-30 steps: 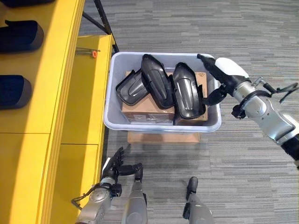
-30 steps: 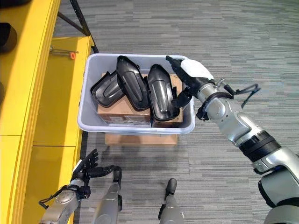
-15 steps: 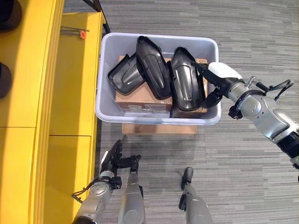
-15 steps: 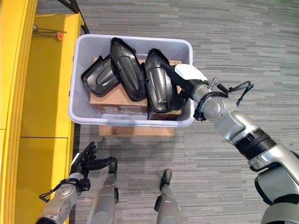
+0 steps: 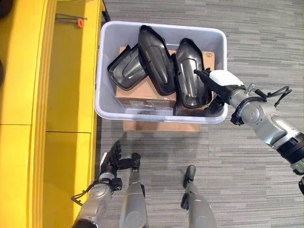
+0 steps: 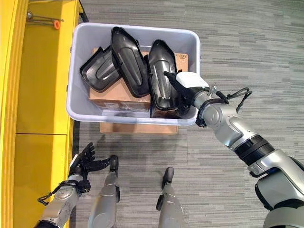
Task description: Move parts from the plastic box to the shelf.
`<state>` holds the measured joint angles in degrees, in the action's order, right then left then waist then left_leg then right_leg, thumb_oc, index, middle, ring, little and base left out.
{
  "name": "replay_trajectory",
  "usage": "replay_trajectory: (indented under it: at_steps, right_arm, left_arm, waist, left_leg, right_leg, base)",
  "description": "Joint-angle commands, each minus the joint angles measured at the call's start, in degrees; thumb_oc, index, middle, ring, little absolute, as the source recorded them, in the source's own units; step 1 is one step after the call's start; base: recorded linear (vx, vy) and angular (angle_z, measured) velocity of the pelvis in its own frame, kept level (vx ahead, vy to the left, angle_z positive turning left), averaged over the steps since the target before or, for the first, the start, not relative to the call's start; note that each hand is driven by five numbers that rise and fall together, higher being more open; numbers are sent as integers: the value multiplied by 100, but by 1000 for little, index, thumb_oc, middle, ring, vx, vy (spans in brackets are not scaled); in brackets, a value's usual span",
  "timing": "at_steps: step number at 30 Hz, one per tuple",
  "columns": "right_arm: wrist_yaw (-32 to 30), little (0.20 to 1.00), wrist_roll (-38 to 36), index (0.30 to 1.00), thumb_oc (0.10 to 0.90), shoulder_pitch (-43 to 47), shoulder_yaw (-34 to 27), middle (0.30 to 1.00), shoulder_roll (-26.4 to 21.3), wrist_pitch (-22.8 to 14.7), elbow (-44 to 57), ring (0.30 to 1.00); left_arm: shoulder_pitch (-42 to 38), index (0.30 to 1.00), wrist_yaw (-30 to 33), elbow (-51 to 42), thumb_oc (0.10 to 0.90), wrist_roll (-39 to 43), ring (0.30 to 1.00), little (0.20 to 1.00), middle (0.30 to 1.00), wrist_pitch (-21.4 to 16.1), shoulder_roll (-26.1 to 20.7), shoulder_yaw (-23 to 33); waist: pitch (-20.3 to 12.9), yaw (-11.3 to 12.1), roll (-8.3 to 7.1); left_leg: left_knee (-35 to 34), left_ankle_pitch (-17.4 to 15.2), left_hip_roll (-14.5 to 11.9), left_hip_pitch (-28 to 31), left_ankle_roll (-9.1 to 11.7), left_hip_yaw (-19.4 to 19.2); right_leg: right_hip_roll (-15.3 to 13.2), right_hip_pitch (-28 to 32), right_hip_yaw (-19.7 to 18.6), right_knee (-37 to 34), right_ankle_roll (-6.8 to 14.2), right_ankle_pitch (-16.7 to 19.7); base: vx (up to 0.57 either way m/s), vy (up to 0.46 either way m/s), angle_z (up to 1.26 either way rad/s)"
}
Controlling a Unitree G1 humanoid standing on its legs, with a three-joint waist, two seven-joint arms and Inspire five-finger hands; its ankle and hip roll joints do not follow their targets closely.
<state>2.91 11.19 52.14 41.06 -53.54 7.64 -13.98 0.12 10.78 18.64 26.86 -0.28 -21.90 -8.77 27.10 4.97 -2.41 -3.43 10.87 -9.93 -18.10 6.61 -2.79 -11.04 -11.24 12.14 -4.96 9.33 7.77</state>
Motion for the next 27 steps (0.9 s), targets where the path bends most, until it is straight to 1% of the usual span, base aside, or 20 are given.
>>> replay_trajectory:
  at_steps: [1,6,7,9,10,12,15,27]
  right_arm:
    - [-451,1000,86,1000,900,733,-321,1000,-163,-130,139,1000]
    - [-538,1000,64,1000,900,840,-328,1000,-187,-127,67,1000]
    - [-581,1000,9,1000,900,918,-321,1000,-152,-122,-8,1000]
    - [-601,1000,-15,1000,900,953,-312,1000,-157,-124,-30,1000]
    - [-641,1000,-92,1000,900,1043,-310,1000,-172,-123,-43,1000]
    - [-657,1000,-99,1000,900,1087,-314,1000,-186,-122,-53,1000]
    - [-744,1000,-114,1000,900,1295,-267,1000,-229,-112,-103,1000]
    - [-844,1000,-180,1000,900,1660,-177,1000,-281,-65,-154,1000]
  left_arm:
    - [-54,1000,124,-242,900,181,1000,1000,1000,-387,-247,148]
    - [-55,1000,154,-281,900,198,1000,1000,1000,-407,-299,181]
    - [-55,1000,174,-298,900,235,1000,1000,1000,-427,-318,191]
    - [-47,1000,178,-312,900,245,1000,1000,1000,-429,-321,199]
    - [-35,1000,192,-355,900,271,1000,1000,1000,-419,-332,204]
    - [-28,1000,191,-361,900,276,1000,1000,1000,-414,-337,211]
    - [-1,1000,227,-414,900,308,1000,1000,1000,-419,-361,250]
    - [-19,1000,294,-473,900,318,1000,1000,1000,-392,-404,260]
  waist:
    - [-120,-15,-208]
    - [-40,-9,-182]
    - [-8,5,-194]
    - [2,7,-198]
    - [33,4,-216]
    - [41,3,-221]
    - [92,27,-252]
    - [169,-11,-268]
  left_leg:
    - [746,-654,-53,7,4,-109]
    - [991,-756,-54,-192,-27,-86]
    - [1101,-833,-72,-246,-35,-96]
    - [1149,-856,-73,-286,-42,-96]
    - [1302,-936,-85,-396,-54,-93]
    - [1365,-969,-87,-438,-59,-82]
    - [1581,-1092,-105,-591,-83,-58]
    - [1779,-1203,-79,-842,-139,-63]
  right_leg:
    - [-56,57,-3,564,-145,-792]
    - [-63,-200,-57,857,-193,-894]
    - [-54,-277,-84,956,-206,-946]
    - [-48,-319,-103,992,-214,-956]
    - [-28,-431,-121,1121,-235,-1008]
    - [-16,-485,-117,1186,-244,-1036]
    - [47,-710,-136,1466,-257,-1149]
    - [65,-1071,-164,1810,-307,-1277]
  base:
    - [0,0,0]
    - [0,0,0]
    - [0,0,0]
    - [-8,-9,-3]
    - [-15,-18,-8]
    - [-6,-8,-2]
    - [2,-6,-1]
    - [1,-1,0]
